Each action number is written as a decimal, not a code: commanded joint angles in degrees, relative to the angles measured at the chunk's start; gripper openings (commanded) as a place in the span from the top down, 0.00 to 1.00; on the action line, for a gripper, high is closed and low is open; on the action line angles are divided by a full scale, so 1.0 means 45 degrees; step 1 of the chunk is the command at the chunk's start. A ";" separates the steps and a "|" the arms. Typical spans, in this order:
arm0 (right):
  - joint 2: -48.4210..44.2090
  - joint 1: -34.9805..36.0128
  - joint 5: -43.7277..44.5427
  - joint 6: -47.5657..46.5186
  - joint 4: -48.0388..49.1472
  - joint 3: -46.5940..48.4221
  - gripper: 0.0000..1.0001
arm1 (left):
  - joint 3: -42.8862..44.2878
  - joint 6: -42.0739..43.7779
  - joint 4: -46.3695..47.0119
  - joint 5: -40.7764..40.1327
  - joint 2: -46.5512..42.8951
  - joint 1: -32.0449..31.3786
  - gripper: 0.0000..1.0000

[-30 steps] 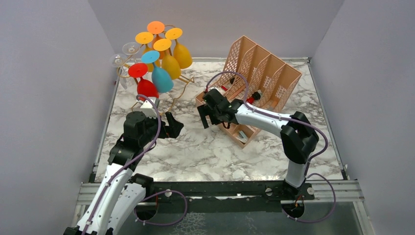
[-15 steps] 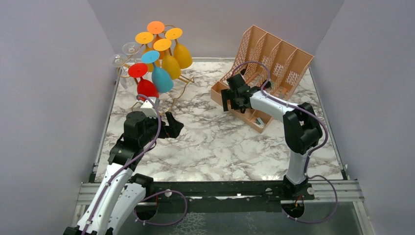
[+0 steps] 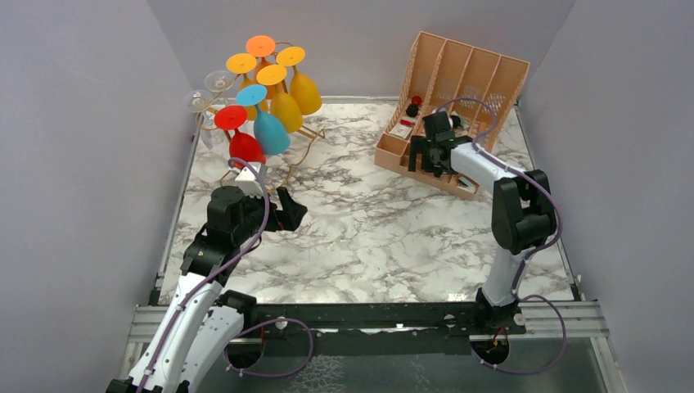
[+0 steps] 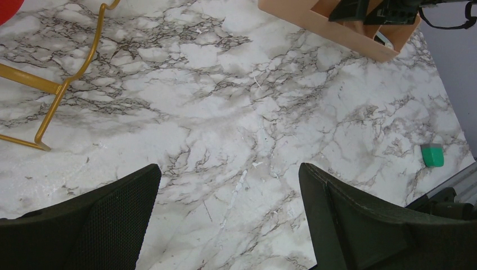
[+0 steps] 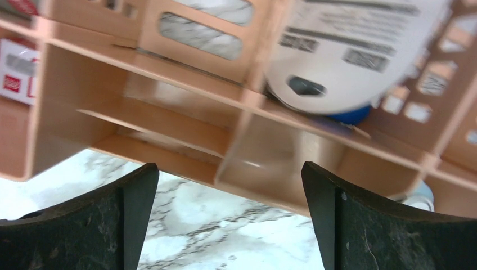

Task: Take the wine glass off the wine glass rack
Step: Move the distractor to the center of the board, then pick up the wine glass from the wine rack.

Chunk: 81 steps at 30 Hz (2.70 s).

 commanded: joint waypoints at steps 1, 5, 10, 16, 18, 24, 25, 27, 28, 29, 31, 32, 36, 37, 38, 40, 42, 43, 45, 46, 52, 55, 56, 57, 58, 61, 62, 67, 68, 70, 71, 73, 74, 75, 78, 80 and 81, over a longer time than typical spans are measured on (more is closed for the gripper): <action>-0.0548 -0.1160 0.0862 0.0292 -0.0041 -0.0434 0.00 | -0.0139 -0.0002 0.0373 0.0142 -0.0011 -0.0032 0.01; -0.1283 -0.1316 0.1093 0.0384 -0.0174 -0.0553 0.00 | -0.0127 -0.0002 0.0388 0.0181 0.0070 -0.0031 0.01; -0.2159 -0.1306 -0.0007 0.0576 -0.0056 -0.0558 0.00 | -0.0129 0.0017 0.0408 0.0285 0.0198 -0.0031 0.01; -0.1763 -0.1308 0.0926 0.0637 0.0587 -0.0276 0.00 | -0.0129 0.0017 0.0402 0.0351 0.0253 -0.0031 0.01; -0.1182 -0.1321 0.1391 0.0590 0.0081 0.0293 0.00 | -0.0129 0.0017 0.0413 0.0357 0.0241 -0.0031 0.01; -0.0328 -0.1310 0.3965 0.0094 -0.0308 0.0556 0.00 | -0.0148 0.0019 0.0437 0.0361 0.0056 -0.0031 0.01; -0.0362 -0.1340 0.4381 0.0026 -0.0285 0.0518 0.01 | -0.0149 0.0017 0.0462 0.0361 0.0036 -0.0027 0.01; -0.0523 -0.1545 0.4620 -0.0102 -0.0074 0.0377 0.00 | -0.0146 0.0036 0.0460 0.0405 0.0066 -0.0031 0.01; -0.0550 -0.1706 0.4587 -0.0216 0.0113 0.0286 0.00 | -0.0148 0.0047 0.0465 0.0445 0.0103 -0.0031 0.01; -0.0527 -0.1914 0.4540 -0.0262 0.0163 0.0260 0.00 | -0.0149 0.0055 0.0475 0.0479 0.0137 -0.0031 0.01; -0.0362 -0.2331 0.4423 -0.0199 -0.0184 0.0467 0.00 | -0.0149 0.0056 0.0462 0.0506 0.0179 -0.0031 0.01; -0.0337 -0.2534 0.4280 -0.0114 -0.0304 0.0527 0.00 | -0.0149 0.0056 0.0463 0.0508 0.0166 -0.0031 0.01; -0.0563 -0.3133 0.3444 -0.0146 -0.0250 0.0479 0.00 | -0.0150 0.0057 0.0463 0.0496 0.0158 -0.0031 0.01; -0.0668 -0.3157 0.3288 -0.0175 -0.0205 0.0394 0.00 | -0.0149 0.0056 0.0468 0.0512 0.0173 -0.0031 0.01; -0.0783 -0.3187 0.3037 -0.0101 -0.0294 0.0393 0.00 | -0.0149 0.0056 0.0473 0.0524 0.0185 -0.0031 0.01; -0.1117 -0.3180 0.2020 0.0132 -0.0713 0.0504 0.00 | -0.0139 0.0056 0.0462 0.0574 0.0219 -0.0030 0.01; -0.1813 -0.3185 0.0659 0.0179 -0.0712 0.0226 0.00 | -0.0129 0.0047 0.0475 0.0578 0.0200 -0.0031 0.01; -0.2264 -0.3186 0.0152 0.0268 -0.0677 0.0057 0.00 | -0.0139 0.0038 0.0469 0.0544 0.0186 -0.0031 0.01; -0.3323 -0.3190 -0.1142 0.0394 -0.0306 -0.0589 0.00 | -0.0112 0.0008 0.0470 0.0525 0.0152 -0.0034 0.01; -0.3840 -0.3191 -0.1738 0.0244 0.0072 -0.1009 0.00 | -0.0110 -0.0016 0.0459 0.0477 0.0104 -0.0032 0.01; -0.6659 -0.3180 -0.5575 0.0690 0.1224 -0.3104 0.00 | 0.0033 -0.0595 0.0481 -0.0455 -0.0303 -0.0031 0.01; -0.7875 -0.3185 -0.7799 0.1572 0.1842 -0.4229 0.00 | 0.0215 -0.1039 0.0362 -0.0954 -0.0505 -0.0030 0.01; -0.8440 -0.3181 -0.8547 0.1892 0.2252 -0.4714 0.00 | 0.0346 -0.1150 0.0243 -0.1119 -0.0635 -0.0031 0.01; -0.8835 -0.3195 -0.9190 0.2135 0.2740 -0.5270 0.00 | 0.0526 -0.1257 -0.0070 -0.1316 -0.0797 -0.0031 0.01; -0.9209 -0.3197 -0.9673 0.2456 0.3121 -0.5779 0.00 | 0.0719 -0.1319 -0.0366 -0.1604 -0.0996 -0.0031 0.01; -1.0089 -0.3181 -1.0566 0.3440 0.3692 -0.6792 0.00 | 0.1590 -0.1589 -0.1233 -0.2927 -0.1475 -0.0031 0.01; -1.0298 -0.3183 -1.0883 0.3652 0.3792 -0.7002 0.00 | 0.1968 -0.1631 -0.1453 -0.3309 -0.1564 -0.0031 0.01; -1.0631 -0.3181 -1.2428 0.4209 0.3877 -0.7630 0.00 | 0.4555 -0.1750 -0.2731 -0.4780 -0.0765 -0.0031 0.06; -1.0674 -0.3180 -1.2600 0.4209 0.3751 -0.7629 0.00 | 0.5220 -0.1787 -0.3181 -0.5123 -0.0367 -0.0031 0.10; -1.0777 -0.3186 -1.2849 0.4267 0.3587 -0.7738 0.00 | 0.6575 -0.1771 -0.4017 -0.5805 0.0416 -0.0031 0.14; -1.0865 -0.3171 -1.2872 0.4270 0.3500 -0.7789 0.00 | 0.7223 -0.1710 -0.4340 -0.6106 0.0818 -0.0034 0.14; -1.1030 -0.3182 -1.2881 0.4271 0.3384 -0.7902 0.00 | 0.8462 -0.1661 -0.5066 -0.6726 0.1634 -0.0035 0.14; -1.1099 -0.3183 -1.2903 0.4271 0.3372 -0.7968 0.00 | 0.9167 -0.1682 -0.5421 -0.7031 0.2042 -0.0039 0.14; -1.1172 -0.3180 -1.2923 0.4261 0.3334 -0.7996 0.00 | 0.9822 -0.1723 -0.5805 -0.7267 0.2533 -0.0035 0.14; -1.1279 -0.3180 -1.2886 0.4131 0.3104 -0.8045 0.00 | 1.1565 -0.1581 -0.6537 -0.7334 0.3957 -0.0046 0.15; -1.1306 -0.3185 -1.2870 0.4012 0.2947 -0.8013 0.00 | 1.2620 -0.1465 -0.6727 -0.7420 0.4697 -0.0037 0.16; -1.1300 -0.3186 -1.2877 0.3982 0.2910 -0.8016 0.00 | 1.2907 -0.1418 -0.6757 -0.7523 0.4999 -0.0032 0.17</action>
